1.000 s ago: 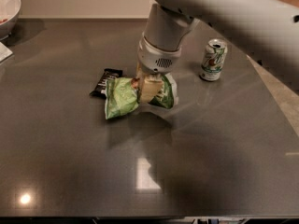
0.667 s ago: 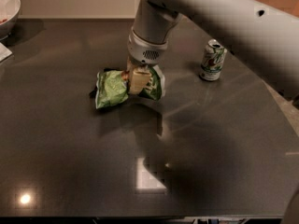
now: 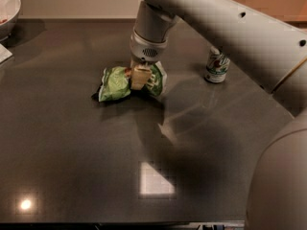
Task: Move green jalapeno chip bag near rxbar chocolate
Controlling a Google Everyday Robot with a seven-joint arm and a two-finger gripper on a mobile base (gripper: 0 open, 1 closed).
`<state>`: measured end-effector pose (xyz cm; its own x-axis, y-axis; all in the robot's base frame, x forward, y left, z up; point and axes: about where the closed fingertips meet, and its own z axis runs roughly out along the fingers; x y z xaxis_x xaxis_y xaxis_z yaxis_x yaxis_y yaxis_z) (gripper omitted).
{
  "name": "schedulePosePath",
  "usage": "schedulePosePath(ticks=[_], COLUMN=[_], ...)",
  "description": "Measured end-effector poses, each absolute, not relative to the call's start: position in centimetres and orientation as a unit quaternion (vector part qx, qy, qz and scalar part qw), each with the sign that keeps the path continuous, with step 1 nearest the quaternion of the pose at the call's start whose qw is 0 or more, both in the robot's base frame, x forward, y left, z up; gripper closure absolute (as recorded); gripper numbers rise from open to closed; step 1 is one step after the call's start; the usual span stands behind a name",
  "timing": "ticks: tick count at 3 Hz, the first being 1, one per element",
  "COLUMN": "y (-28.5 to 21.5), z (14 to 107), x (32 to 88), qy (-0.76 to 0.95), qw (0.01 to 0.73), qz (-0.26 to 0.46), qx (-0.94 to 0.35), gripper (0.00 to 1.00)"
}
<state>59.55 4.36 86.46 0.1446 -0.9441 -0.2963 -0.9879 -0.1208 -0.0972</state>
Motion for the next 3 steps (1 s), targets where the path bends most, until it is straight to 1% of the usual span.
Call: schedulePosePath(ticks=[1,2,3], y=[4.48,4.59,4.59], z=[86.35,86.23,86.22], x=[59.54,59.58,59.58], qy=[0.648,0.648,0.648], qw=[0.136,0.136,0.136], qz=[0.081,0.082,0.082], qx=[-0.745,-0.745,-0.745], gripper=[0.12,0.0,0.0])
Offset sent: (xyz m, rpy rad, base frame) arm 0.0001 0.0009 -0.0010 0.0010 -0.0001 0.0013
